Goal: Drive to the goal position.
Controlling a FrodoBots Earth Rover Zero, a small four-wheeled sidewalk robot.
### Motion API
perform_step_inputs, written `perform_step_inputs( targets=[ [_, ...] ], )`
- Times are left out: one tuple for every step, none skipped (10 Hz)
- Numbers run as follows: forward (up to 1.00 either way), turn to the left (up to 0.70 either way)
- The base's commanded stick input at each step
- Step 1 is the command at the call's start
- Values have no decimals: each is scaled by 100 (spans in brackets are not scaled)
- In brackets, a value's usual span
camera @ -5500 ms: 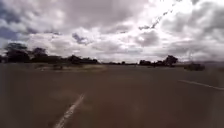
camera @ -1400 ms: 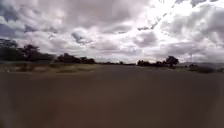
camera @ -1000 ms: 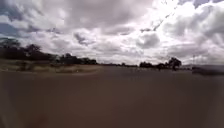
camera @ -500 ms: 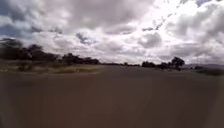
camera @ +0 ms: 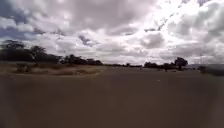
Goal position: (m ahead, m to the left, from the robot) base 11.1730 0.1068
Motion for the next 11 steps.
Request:
perform_step_inputs(
  targets=[
    [85, -21],
    [85, -2],
    [85, -1],
    [85, 0],
    [85, 0],
    [85, 0],
    [85, 0],
    [85, 0],
    [85, 0],
    [85, 0],
    [85, 0]
  ],
)
